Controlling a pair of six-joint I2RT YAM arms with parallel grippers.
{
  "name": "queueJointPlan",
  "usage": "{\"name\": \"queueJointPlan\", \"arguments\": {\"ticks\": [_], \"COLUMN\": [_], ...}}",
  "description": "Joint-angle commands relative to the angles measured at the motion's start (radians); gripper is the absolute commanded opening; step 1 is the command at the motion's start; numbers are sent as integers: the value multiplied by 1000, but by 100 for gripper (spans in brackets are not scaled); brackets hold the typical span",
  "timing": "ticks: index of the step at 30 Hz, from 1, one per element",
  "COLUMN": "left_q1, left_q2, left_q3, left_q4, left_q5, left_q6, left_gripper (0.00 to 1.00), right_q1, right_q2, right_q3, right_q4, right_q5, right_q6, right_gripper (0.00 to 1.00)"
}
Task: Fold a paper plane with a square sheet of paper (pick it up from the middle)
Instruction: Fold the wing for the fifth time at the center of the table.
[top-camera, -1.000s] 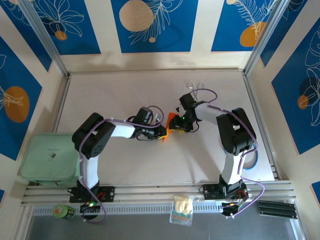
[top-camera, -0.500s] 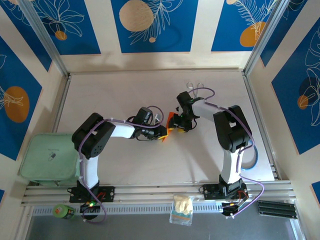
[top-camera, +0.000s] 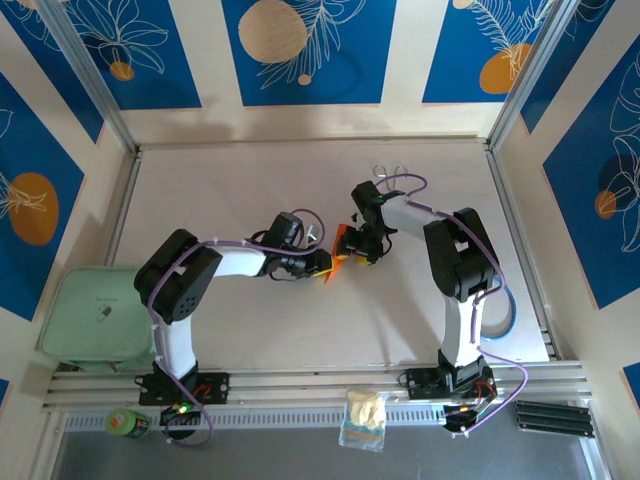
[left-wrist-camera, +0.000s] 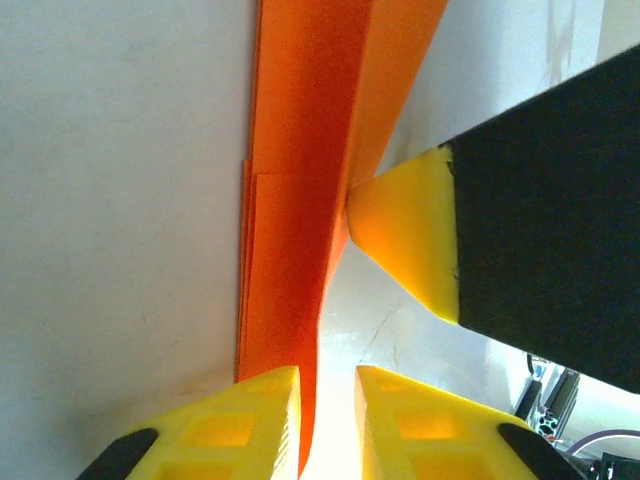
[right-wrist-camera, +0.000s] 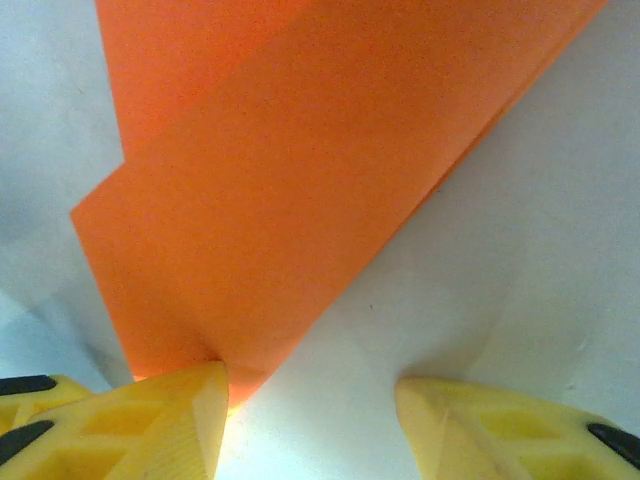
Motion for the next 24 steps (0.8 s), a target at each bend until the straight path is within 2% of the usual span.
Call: {"name": "queueJointPlan", "arguments": {"ticks": [1,12,24], "left_q1": [0,-24,-39], "left_q2": [-19,15,59], "left_q3": [6,58,90], "left_q4": [-45,-147,-236], "left_q5": [-11,-28,-58], "left_q6": [48,128,184], "left_gripper": [24,34,34], "right_q1": [14,18,22], "right_q2": [129,151,191], "right_q3": [-43,-13,23], "right_q4": [77,49,-7], "right_q5": [89,90,109], "right_q6": [1,16,55], "right_gripper": [53,55,57]}}
